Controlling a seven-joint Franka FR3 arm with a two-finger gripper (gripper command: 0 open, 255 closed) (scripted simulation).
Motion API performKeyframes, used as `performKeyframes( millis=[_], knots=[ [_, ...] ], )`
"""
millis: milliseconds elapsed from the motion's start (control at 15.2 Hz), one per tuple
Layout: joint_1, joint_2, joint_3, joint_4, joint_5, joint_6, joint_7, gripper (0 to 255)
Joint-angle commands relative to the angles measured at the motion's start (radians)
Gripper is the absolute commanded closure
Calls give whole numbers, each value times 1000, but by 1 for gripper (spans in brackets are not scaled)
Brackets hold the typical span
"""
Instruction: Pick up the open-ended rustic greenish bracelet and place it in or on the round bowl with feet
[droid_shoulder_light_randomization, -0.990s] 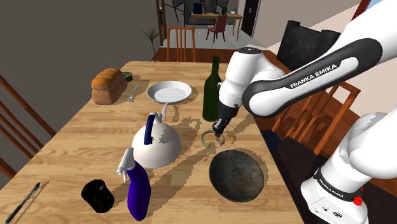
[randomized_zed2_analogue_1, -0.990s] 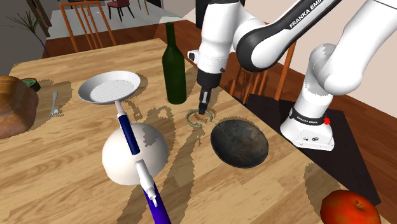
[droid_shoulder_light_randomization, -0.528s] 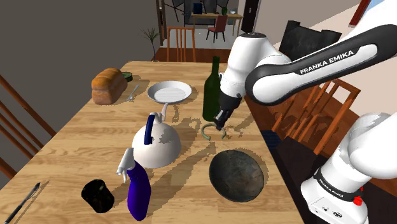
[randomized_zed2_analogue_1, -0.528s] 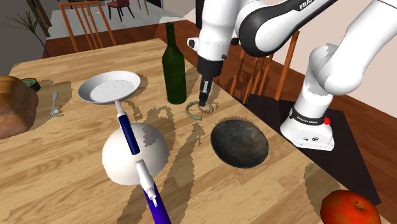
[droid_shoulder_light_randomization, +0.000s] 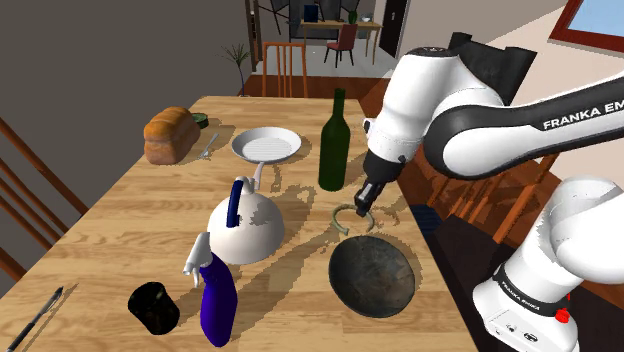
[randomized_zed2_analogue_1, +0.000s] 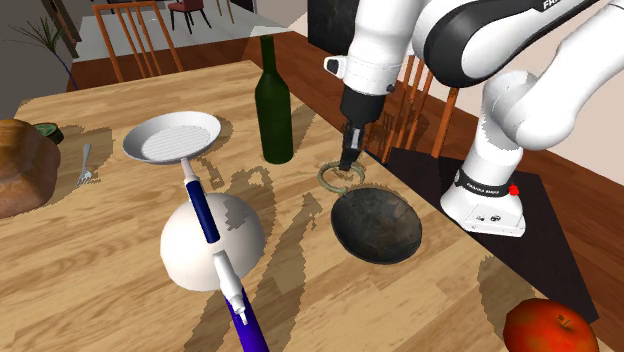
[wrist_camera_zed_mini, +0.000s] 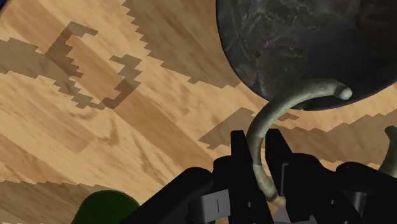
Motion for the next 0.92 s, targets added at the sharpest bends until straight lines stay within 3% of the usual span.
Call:
performKeyframes(
  millis=[0, 330, 858],
  knots=[
    [41, -71, 17, -40, 31, -28, 31, 255],
    [144, -233, 55, -120, 96, -107, 110, 255],
    [152, -168, 97, -193, 130, 30, 108, 255]
  ],
)
